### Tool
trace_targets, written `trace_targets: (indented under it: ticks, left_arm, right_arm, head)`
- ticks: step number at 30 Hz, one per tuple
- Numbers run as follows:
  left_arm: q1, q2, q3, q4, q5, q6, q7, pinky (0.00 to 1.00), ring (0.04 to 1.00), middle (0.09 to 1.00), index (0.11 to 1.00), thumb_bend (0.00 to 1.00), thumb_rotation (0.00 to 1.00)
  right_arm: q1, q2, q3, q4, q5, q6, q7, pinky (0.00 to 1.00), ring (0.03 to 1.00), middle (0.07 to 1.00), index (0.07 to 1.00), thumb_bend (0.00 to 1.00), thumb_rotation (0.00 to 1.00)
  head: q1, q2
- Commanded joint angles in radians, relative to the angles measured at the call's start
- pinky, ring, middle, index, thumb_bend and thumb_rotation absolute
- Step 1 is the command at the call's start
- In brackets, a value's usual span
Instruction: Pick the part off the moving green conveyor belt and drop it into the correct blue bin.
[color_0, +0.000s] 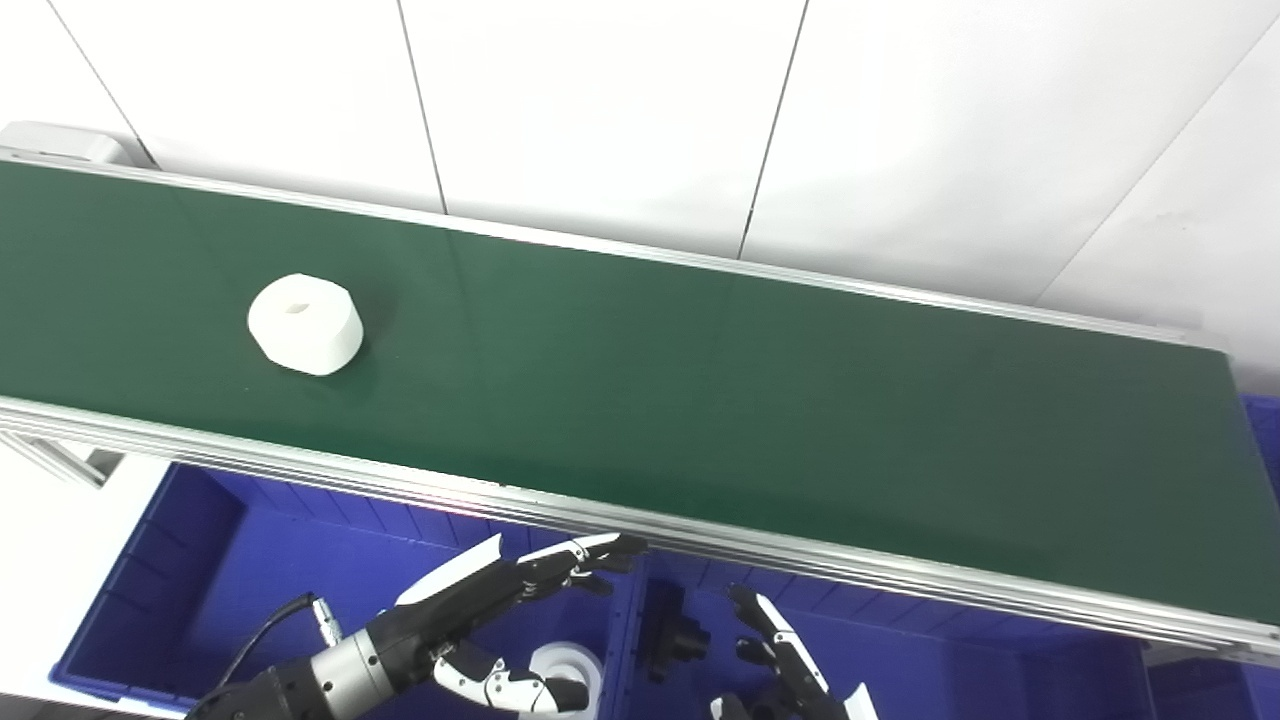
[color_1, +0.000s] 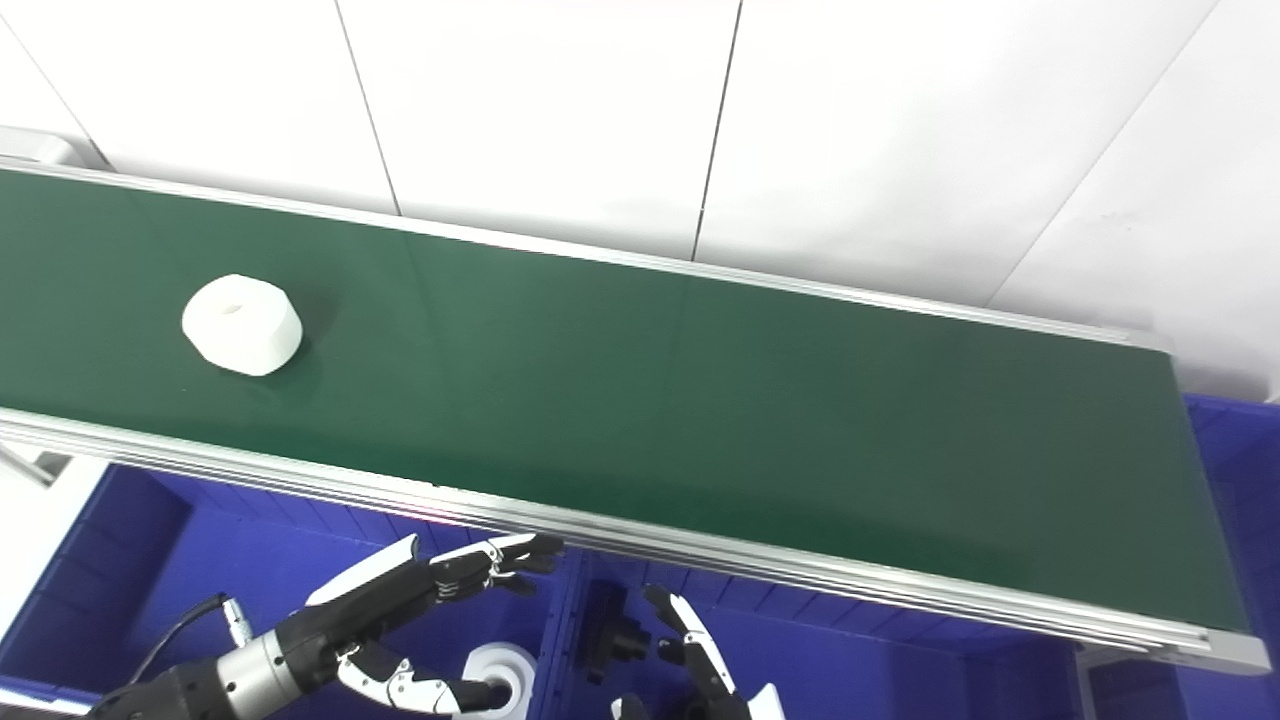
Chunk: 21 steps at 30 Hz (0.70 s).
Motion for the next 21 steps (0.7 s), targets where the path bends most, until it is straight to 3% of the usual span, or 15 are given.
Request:
trace_targets:
  ticks: [1,4,9,12,14,19,21]
  left_arm:
    - [-0.009,0.016,0.005,-0.047,-0.009,-0.023,0.010,0.86,0.930,0.967,0.935,0.51,0.26]
    - [-0.018,0.020,0.024,-0.081,0.013,-0.036,0.024,0.85,0.926,0.963,0.931,0.51,0.27]
    - [-0.056,0.035,0.071,-0.144,0.056,-0.074,0.052,0.83,0.907,0.934,0.904,0.59,0.19]
    - [-0.091,0.042,0.105,-0.195,0.081,-0.076,0.070,0.83,0.883,0.908,0.885,0.58,0.17]
    - [-0.114,0.034,0.136,-0.226,0.120,-0.081,0.098,0.81,0.869,0.897,0.875,0.58,0.17]
    - [-0.178,0.008,0.197,-0.267,0.200,-0.093,0.166,0.78,0.830,0.850,0.838,0.63,0.02]
    - [-0.209,0.007,0.212,-0.276,0.226,-0.074,0.179,0.77,0.829,0.846,0.838,0.66,0.03]
  right_arm:
    - [0.004,-0.002,0.000,-0.019,0.006,-0.047,0.004,0.83,0.915,0.940,0.914,0.24,0.75]
    - [0.004,-0.002,-0.001,-0.021,0.005,-0.045,0.005,0.83,0.914,0.939,0.912,0.24,0.76]
    - [0.004,0.002,-0.001,-0.016,0.001,-0.043,0.002,0.83,0.913,0.939,0.913,0.24,0.75]
    - [0.001,0.007,0.000,-0.007,0.003,-0.049,-0.002,0.82,0.909,0.937,0.909,0.24,0.74]
    - [-0.003,0.010,-0.001,0.002,0.007,-0.057,-0.006,0.82,0.907,0.935,0.907,0.24,0.74]
    - [-0.015,0.009,-0.003,0.012,0.011,-0.059,-0.002,0.82,0.908,0.935,0.909,0.25,0.75]
    - [-0.019,0.008,-0.002,0.010,0.011,-0.057,0.002,0.82,0.912,0.940,0.912,0.25,0.76]
  head:
    - [0.004,-0.001]
    - [0.005,0.000]
    - [0.008,0.000]
    - [0.004,0.003]
    - [0.009,0.004]
    - [0.013,-0.001]
    - [0.012,-0.001]
